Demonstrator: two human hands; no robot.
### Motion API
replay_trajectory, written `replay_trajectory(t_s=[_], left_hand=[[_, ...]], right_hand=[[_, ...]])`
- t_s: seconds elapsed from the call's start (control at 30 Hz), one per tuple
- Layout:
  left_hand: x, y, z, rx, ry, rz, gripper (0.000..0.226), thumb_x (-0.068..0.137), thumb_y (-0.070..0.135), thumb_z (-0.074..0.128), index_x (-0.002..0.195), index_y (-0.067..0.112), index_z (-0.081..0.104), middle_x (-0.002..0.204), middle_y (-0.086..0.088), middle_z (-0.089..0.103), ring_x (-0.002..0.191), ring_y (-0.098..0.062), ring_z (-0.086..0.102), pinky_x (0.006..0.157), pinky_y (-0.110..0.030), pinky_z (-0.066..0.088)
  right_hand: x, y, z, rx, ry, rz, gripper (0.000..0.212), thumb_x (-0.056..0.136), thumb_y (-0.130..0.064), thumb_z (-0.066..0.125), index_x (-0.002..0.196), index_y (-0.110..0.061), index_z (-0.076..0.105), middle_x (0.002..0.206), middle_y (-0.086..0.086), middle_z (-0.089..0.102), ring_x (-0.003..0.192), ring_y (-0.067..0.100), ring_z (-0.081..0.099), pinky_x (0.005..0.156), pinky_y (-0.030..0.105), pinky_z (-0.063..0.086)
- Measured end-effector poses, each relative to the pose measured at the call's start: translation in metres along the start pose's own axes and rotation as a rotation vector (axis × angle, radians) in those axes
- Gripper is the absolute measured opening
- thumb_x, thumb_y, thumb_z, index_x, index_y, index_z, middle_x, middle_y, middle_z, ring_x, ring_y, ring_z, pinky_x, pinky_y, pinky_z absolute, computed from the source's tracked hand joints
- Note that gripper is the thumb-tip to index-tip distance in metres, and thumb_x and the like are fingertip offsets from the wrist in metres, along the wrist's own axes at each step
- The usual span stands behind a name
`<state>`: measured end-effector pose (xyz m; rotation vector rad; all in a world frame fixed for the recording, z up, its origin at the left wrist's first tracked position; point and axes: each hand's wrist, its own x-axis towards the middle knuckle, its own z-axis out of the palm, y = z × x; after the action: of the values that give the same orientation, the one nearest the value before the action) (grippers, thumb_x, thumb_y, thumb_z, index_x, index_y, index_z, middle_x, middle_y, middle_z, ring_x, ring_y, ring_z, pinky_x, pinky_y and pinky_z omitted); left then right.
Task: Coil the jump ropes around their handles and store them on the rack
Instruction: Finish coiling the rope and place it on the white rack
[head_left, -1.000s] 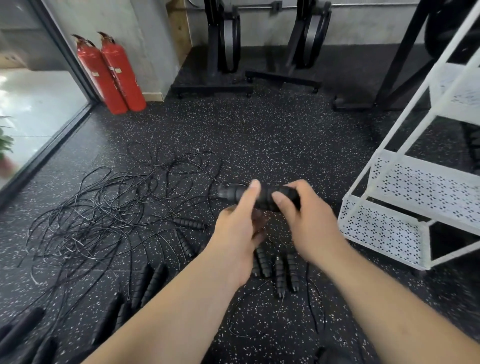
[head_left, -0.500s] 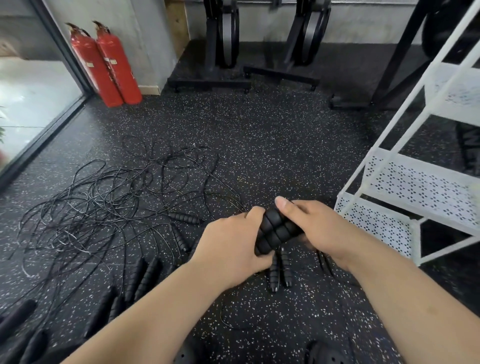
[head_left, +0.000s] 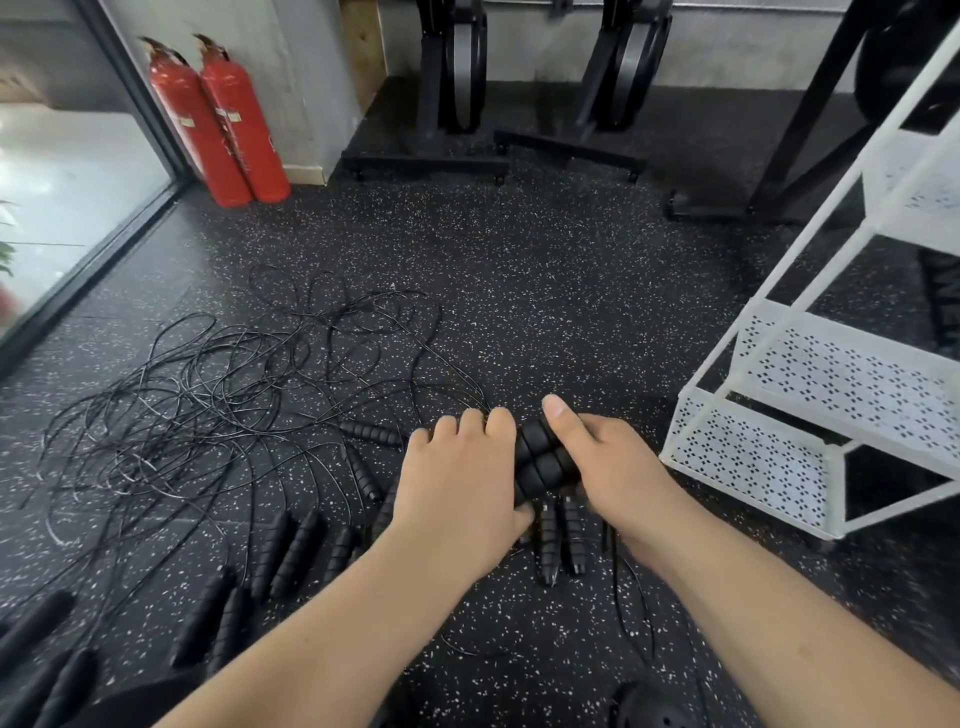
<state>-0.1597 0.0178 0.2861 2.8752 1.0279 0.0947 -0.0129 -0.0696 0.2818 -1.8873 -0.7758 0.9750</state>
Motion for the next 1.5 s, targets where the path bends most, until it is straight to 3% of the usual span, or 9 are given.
replay_trajectory(t_s=[0.13, 0.43, 0.6, 0.77, 0.83, 0.97, 1.1, 1.2, 1.5], left_hand=[[0.005, -0.003, -0.001, -0.157, -0.010, -0.027, 0.048, 0.086, 0.051, 0.070, 0.108, 0.031, 0.032, 0.105, 0.008, 0.060, 0.092, -0.025, 0.066, 0.070, -0.037, 0.044], [0.005, -0.024, -0.006, -0.271, -0.017, 0.036, 0.059, 0.076, 0.083, 0.067, 0.108, 0.039, 0.043, 0.088, 0.016, 0.059, 0.077, -0.012, 0.056, 0.072, -0.035, 0.052], [0.014, -0.037, -0.018, -0.253, -0.036, -0.022, 0.045, 0.077, 0.056, 0.073, 0.105, 0.036, 0.045, 0.080, 0.011, 0.057, 0.076, -0.022, 0.059, 0.069, -0.036, 0.049], [0.018, -0.054, -0.028, -0.394, -0.002, -0.167, 0.040, 0.073, 0.048, 0.076, 0.094, 0.032, 0.046, 0.079, 0.011, 0.062, 0.074, -0.019, 0.062, 0.069, -0.036, 0.053], [0.019, -0.061, -0.027, -0.346, 0.021, -0.236, 0.040, 0.073, 0.049, 0.075, 0.097, 0.032, 0.048, 0.082, 0.013, 0.062, 0.078, -0.022, 0.063, 0.071, -0.037, 0.054], [0.019, -0.071, -0.022, -0.285, 0.011, -0.349, 0.040, 0.076, 0.052, 0.073, 0.101, 0.030, 0.049, 0.084, 0.014, 0.060, 0.079, -0.024, 0.061, 0.067, -0.035, 0.048], [0.019, -0.075, -0.019, -0.208, -0.062, -0.393, 0.043, 0.078, 0.055, 0.072, 0.103, 0.029, 0.049, 0.087, 0.011, 0.060, 0.080, -0.025, 0.061, 0.068, -0.035, 0.048], [0.018, -0.073, -0.016, -0.125, -0.135, -0.378, 0.045, 0.079, 0.056, 0.072, 0.105, 0.028, 0.049, 0.090, 0.007, 0.060, 0.082, -0.026, 0.059, 0.070, -0.036, 0.048], [0.002, -0.024, -0.007, 0.027, -0.339, 0.092, 0.046, 0.082, 0.053, 0.074, 0.118, 0.033, 0.051, 0.093, 0.008, 0.060, 0.089, -0.026, 0.064, 0.073, -0.038, 0.052]], right_hand=[[-0.004, -0.010, -0.003, 0.081, -0.022, -0.023, 0.067, 0.103, -0.074, 0.040, 0.104, -0.021, 0.081, 0.087, 0.003, 0.082, 0.081, 0.009, 0.075, 0.077, 0.030, 0.048], [-0.013, -0.019, 0.000, 0.216, -0.109, 0.016, 0.059, 0.105, -0.063, 0.043, 0.109, -0.016, 0.079, 0.086, 0.005, 0.082, 0.064, 0.002, 0.070, 0.050, 0.010, 0.045], [-0.011, -0.019, -0.004, 0.035, -0.077, -0.043, 0.056, 0.107, -0.068, 0.029, 0.100, -0.038, 0.076, 0.059, -0.018, 0.057, 0.052, -0.002, 0.047, 0.063, 0.019, 0.042], [-0.010, -0.010, -0.012, -0.334, -0.086, -0.170, 0.056, 0.106, -0.069, 0.025, 0.107, -0.038, 0.071, 0.084, -0.012, 0.070, 0.067, -0.001, 0.058, 0.069, 0.026, 0.048], [-0.011, -0.011, -0.012, -0.546, -0.101, -0.240, 0.036, 0.109, -0.058, 0.035, 0.111, -0.042, 0.067, 0.092, -0.017, 0.071, 0.080, -0.003, 0.062, 0.076, 0.030, 0.051], [-0.020, -0.020, -0.012, -0.920, -0.029, -0.328, 0.039, 0.110, -0.050, 0.045, 0.147, -0.042, 0.055, 0.134, -0.024, 0.063, 0.118, 0.004, 0.061, 0.100, 0.033, 0.053], [-0.033, -0.032, -0.010, -1.149, 0.086, -0.476, 0.042, 0.109, -0.057, 0.029, 0.129, -0.043, 0.062, 0.100, -0.019, 0.062, 0.086, 0.004, 0.063, 0.072, 0.028, 0.055], [-0.038, -0.039, -0.008, -1.247, 0.151, -0.521, 0.047, 0.108, -0.061, 0.022, 0.109, -0.038, 0.063, 0.086, -0.013, 0.056, 0.070, 0.005, 0.058, 0.055, 0.020, 0.039], [-0.022, -0.031, -0.034, -0.971, 0.159, -0.650, 0.034, 0.096, -0.063, 0.053, 0.099, -0.041, 0.078, 0.073, -0.015, 0.054, 0.063, 0.005, 0.053, 0.055, 0.029, 0.043]])
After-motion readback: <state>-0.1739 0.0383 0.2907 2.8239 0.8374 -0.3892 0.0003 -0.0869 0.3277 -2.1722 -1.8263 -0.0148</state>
